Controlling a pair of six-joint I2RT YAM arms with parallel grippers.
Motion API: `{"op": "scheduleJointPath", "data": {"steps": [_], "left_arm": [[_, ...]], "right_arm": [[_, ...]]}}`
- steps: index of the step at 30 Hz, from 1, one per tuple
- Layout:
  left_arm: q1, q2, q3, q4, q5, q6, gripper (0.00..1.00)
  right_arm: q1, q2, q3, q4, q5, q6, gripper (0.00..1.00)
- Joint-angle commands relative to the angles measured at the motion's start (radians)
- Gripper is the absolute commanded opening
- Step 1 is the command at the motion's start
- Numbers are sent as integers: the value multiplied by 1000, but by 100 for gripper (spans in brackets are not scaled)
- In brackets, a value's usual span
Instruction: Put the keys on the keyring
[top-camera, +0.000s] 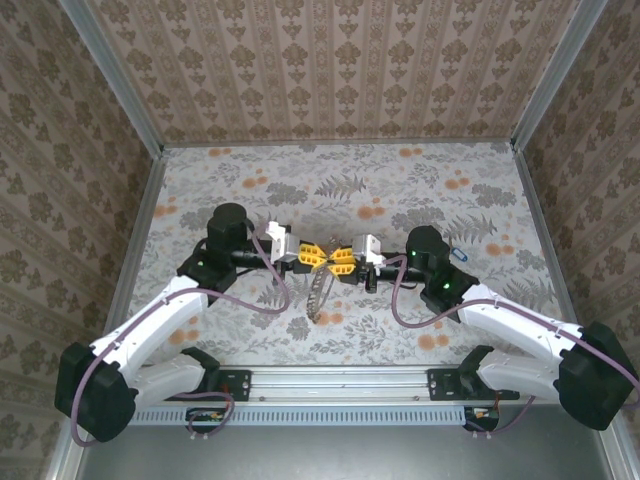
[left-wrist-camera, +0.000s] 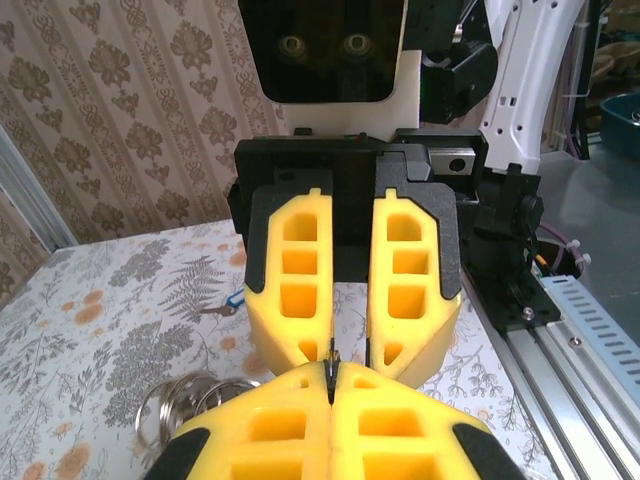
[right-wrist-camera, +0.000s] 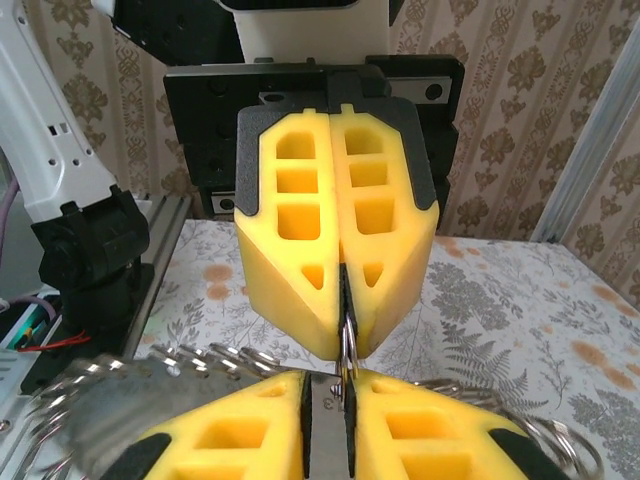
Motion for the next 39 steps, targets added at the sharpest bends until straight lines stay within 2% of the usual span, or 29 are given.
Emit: {"op": "scheduleJointPath", "data": {"steps": [1,3,6,9,12,13,14,17,21,28,31,35,39], "left_arm": [[-13,-3,-7,129,28,-52,0],[-16,0,-13,150,27,-64,0],[-19,5,-21,188,24,-93,0],[-19,-7,-16,124,-11,-66,0],[-18,-32,17,-95,-70,66,15],[-18,-34,34,-171,-80,112,24],[-18,-31,48,-233,-98,144,28],[-20,-4,93,-374,-142,204,31],[-37,45,140,-454,-221,220,31],[-81,81,151,-454,-287,227,30],[-93,84,155,-460,-294,233,23],[-106,81,154,-469,-288,253,6],[-121,82,157,-491,-301,277,4]], "right_arm": [[1,0,-1,53,-51,26,15],[1,1,-1,60,-42,30,12],[1,-1,-3,64,-21,32,1],[1,-19,-3,37,7,15,0],[4,-45,32,-116,41,-56,0],[7,-52,50,-181,63,-84,0],[10,-55,70,-246,86,-111,0],[17,-44,135,-420,136,-184,0],[40,-3,203,-572,201,-268,0],[65,34,239,-604,245,-273,0],[71,41,243,-615,246,-276,0],[74,37,238,-606,239,-272,0],[74,21,222,-575,223,-260,0]]}}
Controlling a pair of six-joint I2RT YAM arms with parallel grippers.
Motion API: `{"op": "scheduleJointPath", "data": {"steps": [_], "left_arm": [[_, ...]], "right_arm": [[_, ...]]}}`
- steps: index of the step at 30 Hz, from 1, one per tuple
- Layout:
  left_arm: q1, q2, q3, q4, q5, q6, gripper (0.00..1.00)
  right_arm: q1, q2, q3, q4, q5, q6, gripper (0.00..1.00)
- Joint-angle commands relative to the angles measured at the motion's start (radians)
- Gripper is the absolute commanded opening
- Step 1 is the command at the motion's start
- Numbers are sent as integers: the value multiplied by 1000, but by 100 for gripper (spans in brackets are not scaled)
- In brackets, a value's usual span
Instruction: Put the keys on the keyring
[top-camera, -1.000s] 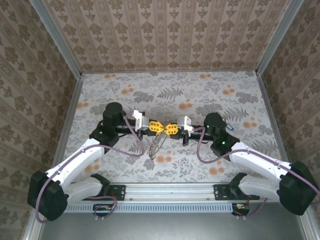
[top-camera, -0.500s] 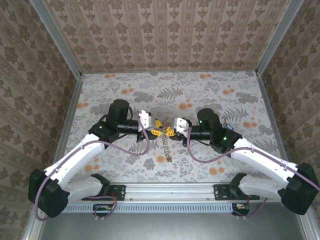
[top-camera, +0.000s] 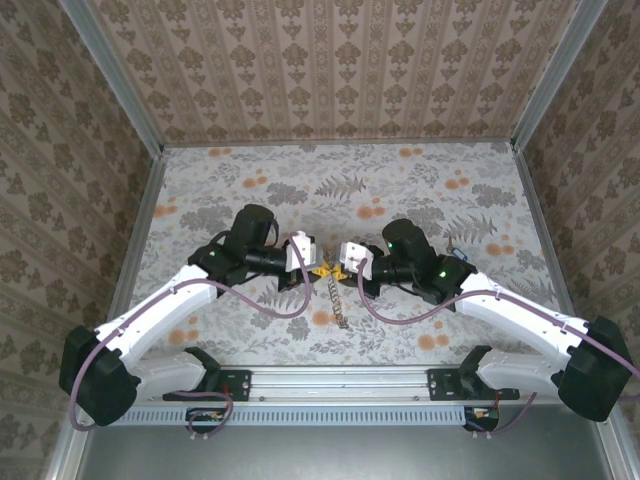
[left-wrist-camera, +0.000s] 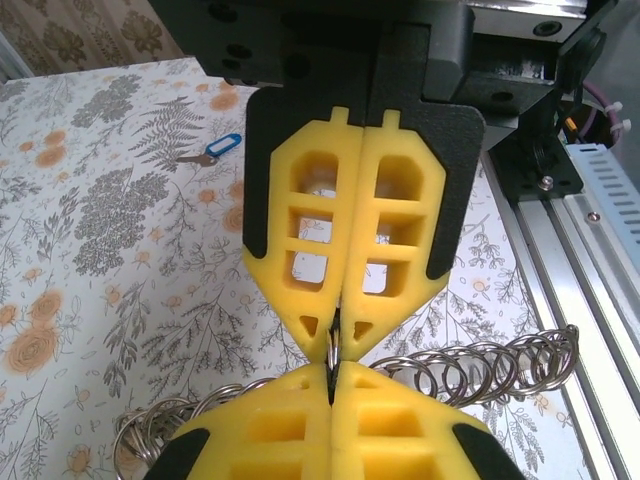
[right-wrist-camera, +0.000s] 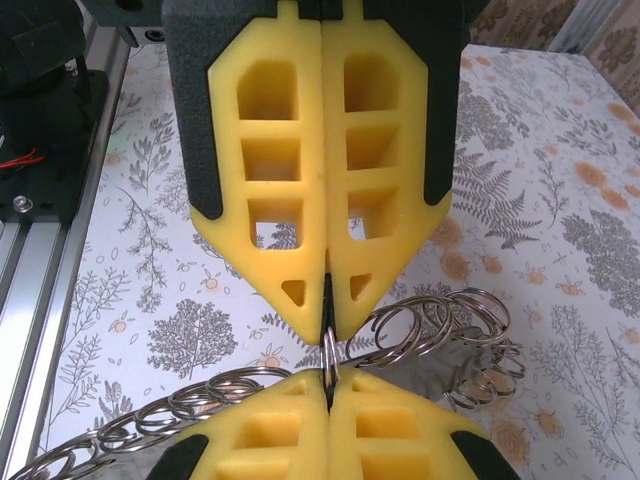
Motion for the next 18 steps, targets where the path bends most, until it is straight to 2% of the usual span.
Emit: {"op": "scheduleJointPath", "data": {"steps": [1,3,5,7,9,11,14,18], "left_arm": [[-17,-2,30,-31,-10,40,4],[-21,-1,31,-38,-23,45,6],[-25,1,33,-37,-46,40,13],[-27,2,35,-36,-53,40,13],[-30,4,38,-35,-49,39,10],[-32,6,41,-35,-45,40,0],[-30,-13,21,-9,-3,17,0],[-11,-69,-41,134,90,-46,0]], "right_arm": [[9,-25,21,55,-22,-3,0],[9,-29,16,61,-29,1,0],[9,-33,13,69,-37,4,0],[9,-34,10,75,-45,5,0],[10,-32,9,81,-52,7,0],[9,-33,5,91,-59,8,0],[8,-40,-8,106,-71,0,0],[-26,-79,-103,263,-135,61,12]]}}
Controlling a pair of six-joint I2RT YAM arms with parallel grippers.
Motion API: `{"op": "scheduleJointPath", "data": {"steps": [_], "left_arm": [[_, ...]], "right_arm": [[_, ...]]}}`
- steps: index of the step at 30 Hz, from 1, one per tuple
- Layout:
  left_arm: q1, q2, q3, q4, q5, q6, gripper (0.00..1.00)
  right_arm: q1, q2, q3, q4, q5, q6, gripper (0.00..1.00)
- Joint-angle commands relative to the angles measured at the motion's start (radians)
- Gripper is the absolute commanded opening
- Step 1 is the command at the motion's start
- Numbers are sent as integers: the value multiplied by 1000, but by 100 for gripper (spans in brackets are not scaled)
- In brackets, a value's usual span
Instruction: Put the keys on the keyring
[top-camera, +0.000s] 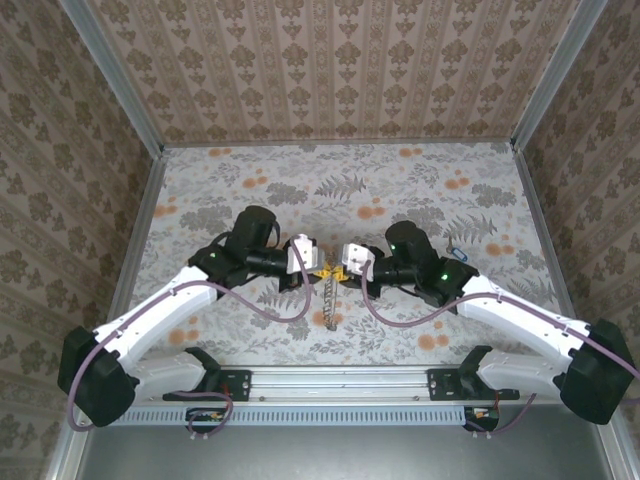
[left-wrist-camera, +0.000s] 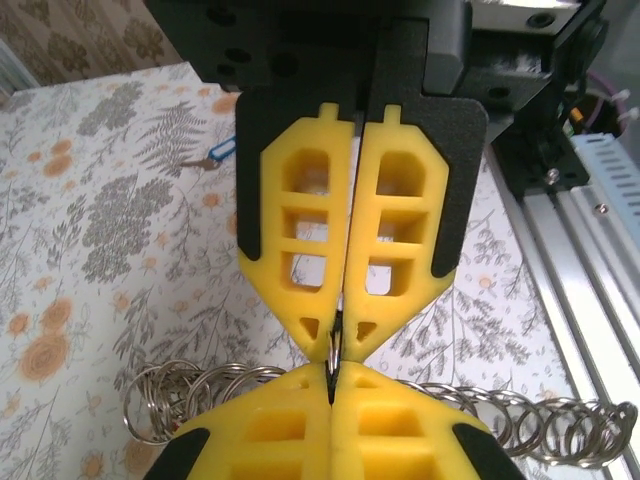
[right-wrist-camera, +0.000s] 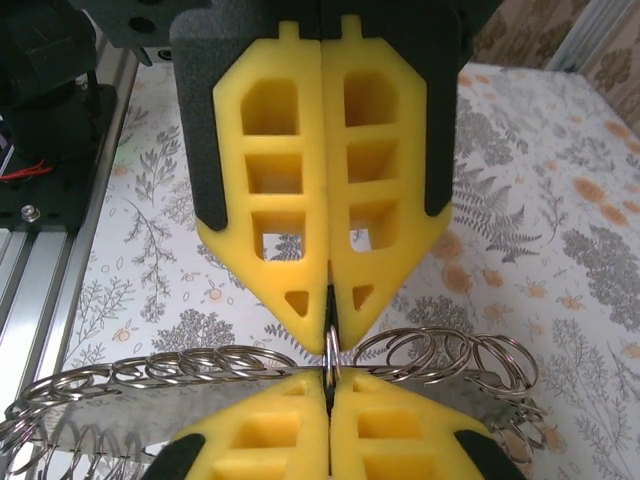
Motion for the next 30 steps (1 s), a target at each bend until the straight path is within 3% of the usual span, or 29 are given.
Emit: {"op": "scheduleJointPath", "data": {"steps": [1,5,17,24,30], "left_arm": [[19,-62,-39,147,129,-78,0],[61,-95,-73,274,212,-162,0],[88,-85,-103,403,279,-247,0],[85,-65,-100,413,307,-253,0],[83,-63,-101,413,302,-247,0]], "right_arm": [[-31,-52,-74,240,-124,89,13],[-72,-68,-155,469,-208,220,15],[-73,-62,-185,576,-236,256,24],[-73,-57,-187,612,-236,275,22],[-73,-55,-183,599,-234,271,13]]}}
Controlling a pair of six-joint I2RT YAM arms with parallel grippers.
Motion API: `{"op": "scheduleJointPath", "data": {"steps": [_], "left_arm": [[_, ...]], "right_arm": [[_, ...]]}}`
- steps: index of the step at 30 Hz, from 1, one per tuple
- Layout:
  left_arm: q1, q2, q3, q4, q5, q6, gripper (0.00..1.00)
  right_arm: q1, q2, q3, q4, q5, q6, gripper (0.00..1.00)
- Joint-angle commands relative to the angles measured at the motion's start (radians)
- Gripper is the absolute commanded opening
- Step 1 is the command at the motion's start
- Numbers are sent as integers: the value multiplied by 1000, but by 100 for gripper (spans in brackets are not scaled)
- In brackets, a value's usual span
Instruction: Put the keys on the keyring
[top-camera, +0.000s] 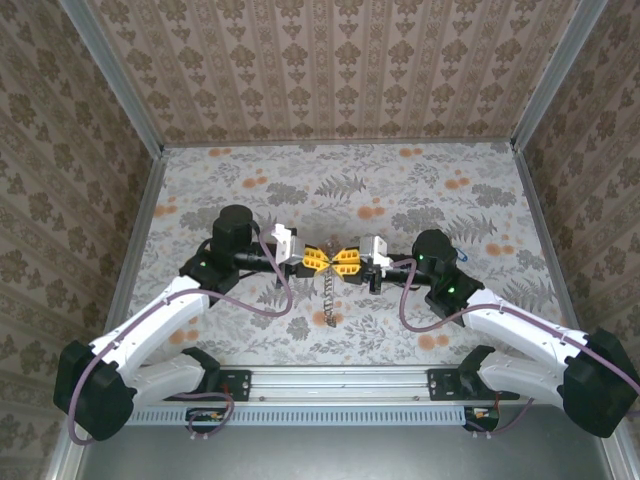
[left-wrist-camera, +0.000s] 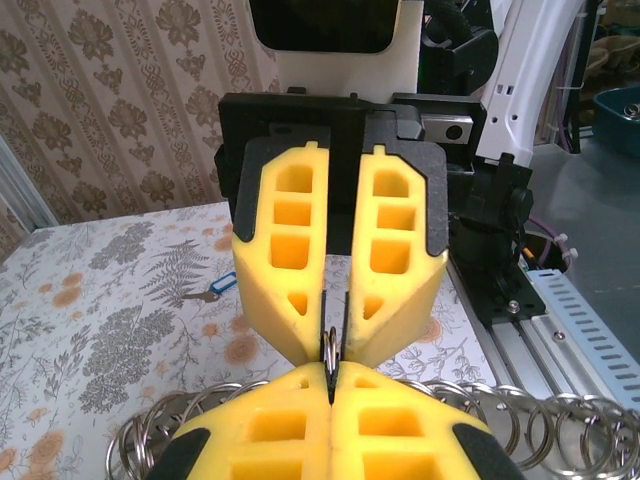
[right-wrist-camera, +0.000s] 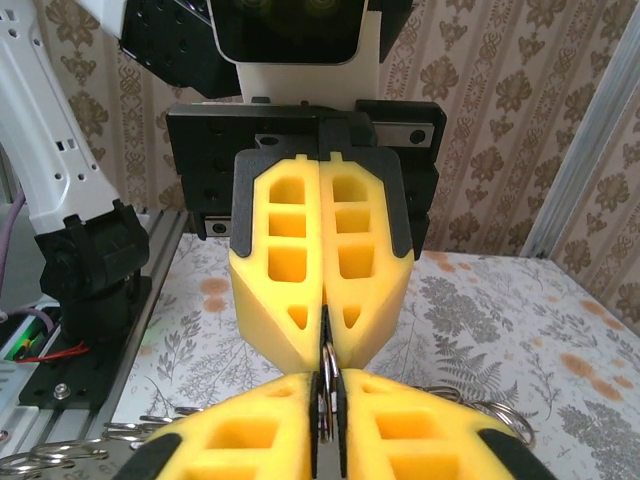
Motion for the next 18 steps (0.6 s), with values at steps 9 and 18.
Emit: {"op": "scheduleJointPath", "data": {"steps": [9,18], "left_arm": [[-2,-12,-2,69,43,-11,0],[-2,5,-2,90,49,-14,0]], "right_arm": [[-3,-5,-28,20,41,10,24],[-3,2,-18,40,0,22,7]]}}
